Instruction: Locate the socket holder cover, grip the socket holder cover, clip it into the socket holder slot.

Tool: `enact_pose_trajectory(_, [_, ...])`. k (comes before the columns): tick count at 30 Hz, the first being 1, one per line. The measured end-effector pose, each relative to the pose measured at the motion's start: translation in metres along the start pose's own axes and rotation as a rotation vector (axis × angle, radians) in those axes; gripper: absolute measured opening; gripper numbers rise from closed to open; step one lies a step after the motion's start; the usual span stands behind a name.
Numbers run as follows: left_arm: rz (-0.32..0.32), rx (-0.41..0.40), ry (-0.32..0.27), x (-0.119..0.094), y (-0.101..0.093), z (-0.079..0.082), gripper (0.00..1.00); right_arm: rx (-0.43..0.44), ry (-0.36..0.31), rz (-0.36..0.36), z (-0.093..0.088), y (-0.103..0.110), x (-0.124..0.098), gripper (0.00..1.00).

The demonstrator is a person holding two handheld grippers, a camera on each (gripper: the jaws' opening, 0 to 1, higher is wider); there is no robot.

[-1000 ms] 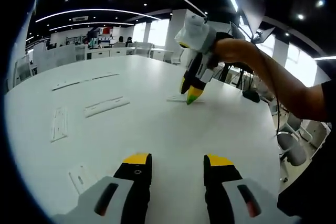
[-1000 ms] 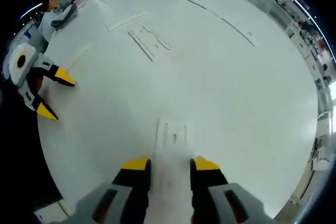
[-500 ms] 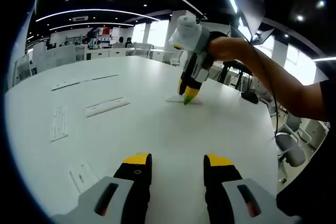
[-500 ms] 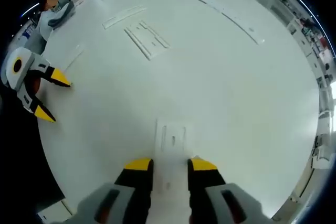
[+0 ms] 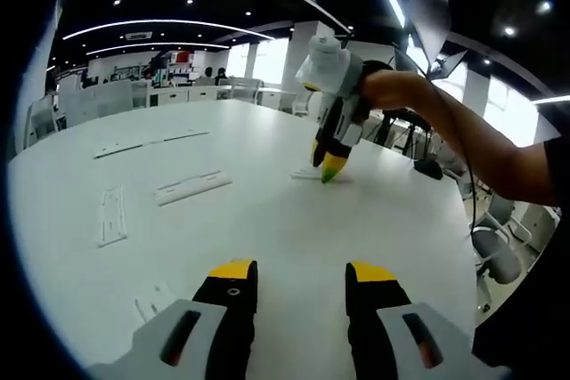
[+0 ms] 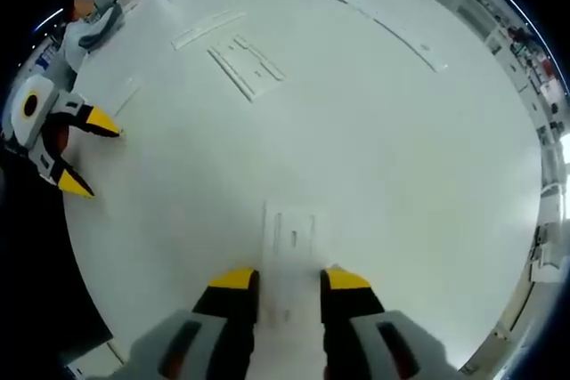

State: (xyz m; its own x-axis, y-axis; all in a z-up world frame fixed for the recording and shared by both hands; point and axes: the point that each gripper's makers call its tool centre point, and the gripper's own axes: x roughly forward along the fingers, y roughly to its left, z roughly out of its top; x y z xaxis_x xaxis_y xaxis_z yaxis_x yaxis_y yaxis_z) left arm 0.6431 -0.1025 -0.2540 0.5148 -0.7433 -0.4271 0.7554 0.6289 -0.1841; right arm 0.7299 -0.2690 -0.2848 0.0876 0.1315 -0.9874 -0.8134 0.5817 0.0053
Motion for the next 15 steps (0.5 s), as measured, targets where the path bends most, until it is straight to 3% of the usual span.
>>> enact_pose_trajectory(15, [0.005, 0.007, -0.004, -0.0023, 0.001, 0.0001, 0.4, 0.032, -0.007, -0.014, -0.0017, -0.0027, -0.0004, 0.27])
